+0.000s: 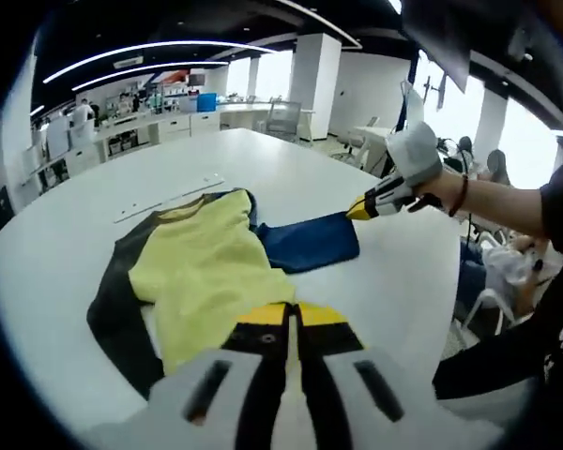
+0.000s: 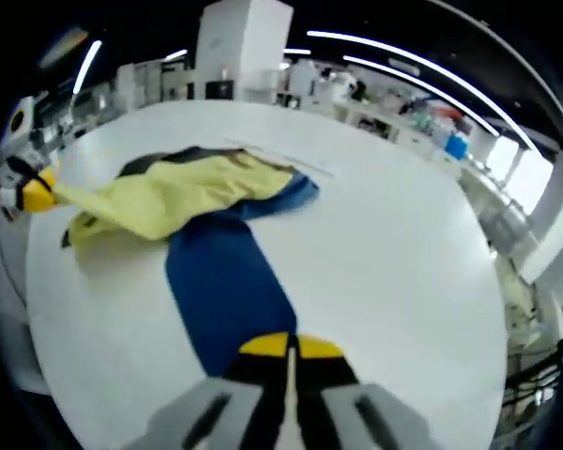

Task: Fold the garment on the visible template until the final outline fits inside the template.

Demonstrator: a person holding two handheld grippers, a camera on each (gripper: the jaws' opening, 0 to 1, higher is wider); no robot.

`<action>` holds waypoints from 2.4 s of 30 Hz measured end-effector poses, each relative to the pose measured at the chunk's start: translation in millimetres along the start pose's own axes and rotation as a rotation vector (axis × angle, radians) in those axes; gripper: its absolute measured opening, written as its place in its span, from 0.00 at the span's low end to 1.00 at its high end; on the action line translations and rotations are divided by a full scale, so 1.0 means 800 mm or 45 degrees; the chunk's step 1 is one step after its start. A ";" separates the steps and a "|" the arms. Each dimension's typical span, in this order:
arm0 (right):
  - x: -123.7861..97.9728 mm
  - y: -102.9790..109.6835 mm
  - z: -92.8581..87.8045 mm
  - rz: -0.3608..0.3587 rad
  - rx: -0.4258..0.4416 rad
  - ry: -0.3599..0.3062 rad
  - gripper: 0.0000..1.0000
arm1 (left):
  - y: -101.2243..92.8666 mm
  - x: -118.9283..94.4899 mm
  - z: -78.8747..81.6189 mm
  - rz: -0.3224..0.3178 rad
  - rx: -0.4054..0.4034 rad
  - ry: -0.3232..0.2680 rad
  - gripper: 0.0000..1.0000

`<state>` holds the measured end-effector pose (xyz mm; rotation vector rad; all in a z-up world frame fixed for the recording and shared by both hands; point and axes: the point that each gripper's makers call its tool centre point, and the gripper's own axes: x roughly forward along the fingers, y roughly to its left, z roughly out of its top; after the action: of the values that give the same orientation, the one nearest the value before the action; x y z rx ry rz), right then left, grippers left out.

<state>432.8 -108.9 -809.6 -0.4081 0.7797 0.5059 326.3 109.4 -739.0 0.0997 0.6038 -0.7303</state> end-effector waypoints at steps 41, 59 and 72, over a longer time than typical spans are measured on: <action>-0.044 -0.160 -0.085 -0.305 0.219 0.145 0.00 | -0.138 0.070 -0.009 -0.314 -0.215 0.090 0.00; -0.054 -0.199 -0.108 -0.333 0.335 0.151 0.00 | -0.181 0.103 -0.018 -0.422 -0.186 0.188 0.00; -0.065 -0.220 -0.116 -0.405 0.393 0.188 0.00 | -0.188 0.104 -0.042 -0.439 -0.190 0.266 0.00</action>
<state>449.7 -313.8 -802.4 -0.2760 0.8994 0.0551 260.2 -43.0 -794.3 -0.0696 0.8864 -1.0130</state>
